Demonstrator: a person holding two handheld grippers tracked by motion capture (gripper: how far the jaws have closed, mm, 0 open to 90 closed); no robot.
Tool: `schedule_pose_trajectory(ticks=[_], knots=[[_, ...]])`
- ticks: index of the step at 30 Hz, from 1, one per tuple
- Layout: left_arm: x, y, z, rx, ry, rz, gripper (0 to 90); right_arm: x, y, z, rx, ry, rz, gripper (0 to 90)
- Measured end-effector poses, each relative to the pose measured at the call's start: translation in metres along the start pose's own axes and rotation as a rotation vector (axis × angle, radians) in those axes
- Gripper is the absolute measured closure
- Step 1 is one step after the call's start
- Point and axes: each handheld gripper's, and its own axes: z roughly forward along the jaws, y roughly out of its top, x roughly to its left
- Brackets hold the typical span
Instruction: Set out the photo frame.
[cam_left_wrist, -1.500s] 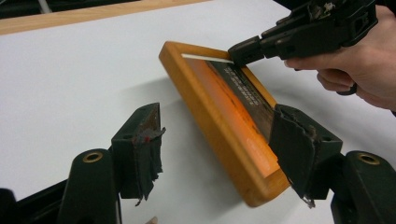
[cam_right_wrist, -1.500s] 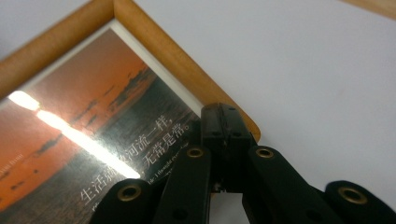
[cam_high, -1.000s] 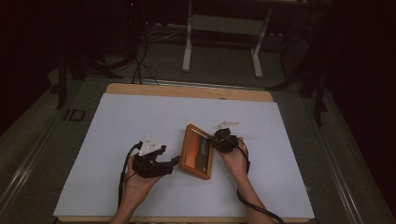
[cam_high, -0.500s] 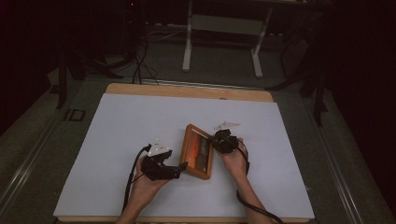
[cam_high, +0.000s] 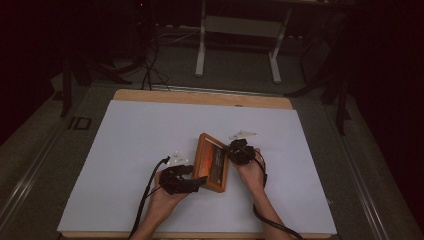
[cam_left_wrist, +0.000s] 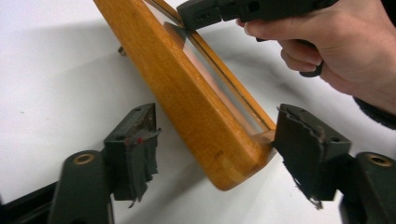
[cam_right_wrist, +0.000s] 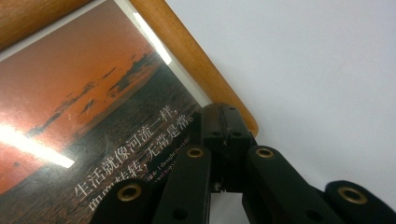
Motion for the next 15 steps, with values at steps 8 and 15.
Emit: schedule_pose_trajectory(ticks=[8, 15], knots=[[0.005, 0.005, 0.008, 0.015, -0.033, -0.1, 44.7, 0.0, -0.001, 0.0, -0.002, 0.003, 0.004, 90.0], [0.005, 0.007, 0.011, 0.032, -0.024, -0.143, 48.8, -0.003, 0.002, -0.001, 0.012, 0.016, -0.028, 90.0]])
